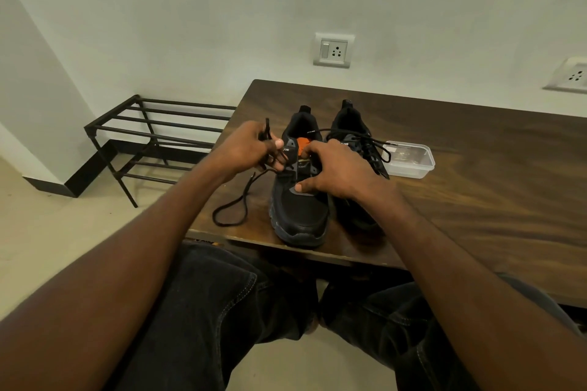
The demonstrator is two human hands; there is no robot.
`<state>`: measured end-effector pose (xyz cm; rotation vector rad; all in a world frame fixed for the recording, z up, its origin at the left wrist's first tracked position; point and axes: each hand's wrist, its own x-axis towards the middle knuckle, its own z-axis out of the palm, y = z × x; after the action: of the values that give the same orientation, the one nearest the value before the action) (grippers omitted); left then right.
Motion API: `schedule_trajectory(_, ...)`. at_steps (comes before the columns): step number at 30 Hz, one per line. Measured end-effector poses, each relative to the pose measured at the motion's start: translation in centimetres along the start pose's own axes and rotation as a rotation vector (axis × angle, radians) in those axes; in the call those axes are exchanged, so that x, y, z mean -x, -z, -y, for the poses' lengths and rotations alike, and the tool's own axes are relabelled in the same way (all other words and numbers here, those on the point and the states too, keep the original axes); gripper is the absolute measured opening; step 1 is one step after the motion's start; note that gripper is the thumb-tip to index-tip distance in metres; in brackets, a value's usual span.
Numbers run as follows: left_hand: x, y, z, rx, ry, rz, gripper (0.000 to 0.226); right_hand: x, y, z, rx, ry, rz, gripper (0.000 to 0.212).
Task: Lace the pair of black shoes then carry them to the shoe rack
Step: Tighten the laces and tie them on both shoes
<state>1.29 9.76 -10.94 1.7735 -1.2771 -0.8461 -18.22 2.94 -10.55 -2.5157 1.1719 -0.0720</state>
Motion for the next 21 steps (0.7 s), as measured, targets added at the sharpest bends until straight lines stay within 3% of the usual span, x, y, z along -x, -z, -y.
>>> schedule_trajectory(3,-0.3,0.0,0.2,-0.049,0.002,-0.035,0.016,0.7,-0.3,1.0,0.019,0.144,-0.155,0.055)
schedule_trajectory(5,-0.5,0.1,0.3,-0.105,-0.025,-0.068,0.016,1.2,-1.0,1.9,0.071,0.245,-0.151,0.041)
schedule_trajectory(9,-0.4,-0.1,0.4,-0.221,-0.039,-0.072,0.01,1.2,-3.0,3.0,0.257,0.227,-0.085,0.043)
schedule_trajectory(12,-0.3,-0.2,0.3,-0.295,-0.039,-0.085,0.009,1.2,-2.8,3.4,0.195,0.238,-0.156,0.031)
schedule_trajectory(14,-0.1,-0.3,0.1,-0.324,-0.028,-0.091,0.01,1.3,-2.5,3.5,0.144,0.198,-0.201,0.037)
schedule_trajectory(16,-0.3,-0.3,0.4,-0.34,-0.015,-0.101,0.013,1.4,-1.9,3.3,0.008,0.086,-0.188,0.044)
schedule_trajectory(18,-0.5,-0.3,0.8,-0.359,0.015,-0.109,0.016,1.6,-1.2,3.0,-0.243,-0.028,-0.136,0.035)
schedule_trajectory(21,-0.8,0.0,1.6,-0.405,0.068,-0.082,0.024,2.4,0.9,2.4,-0.812,-0.163,-0.023,0.017)
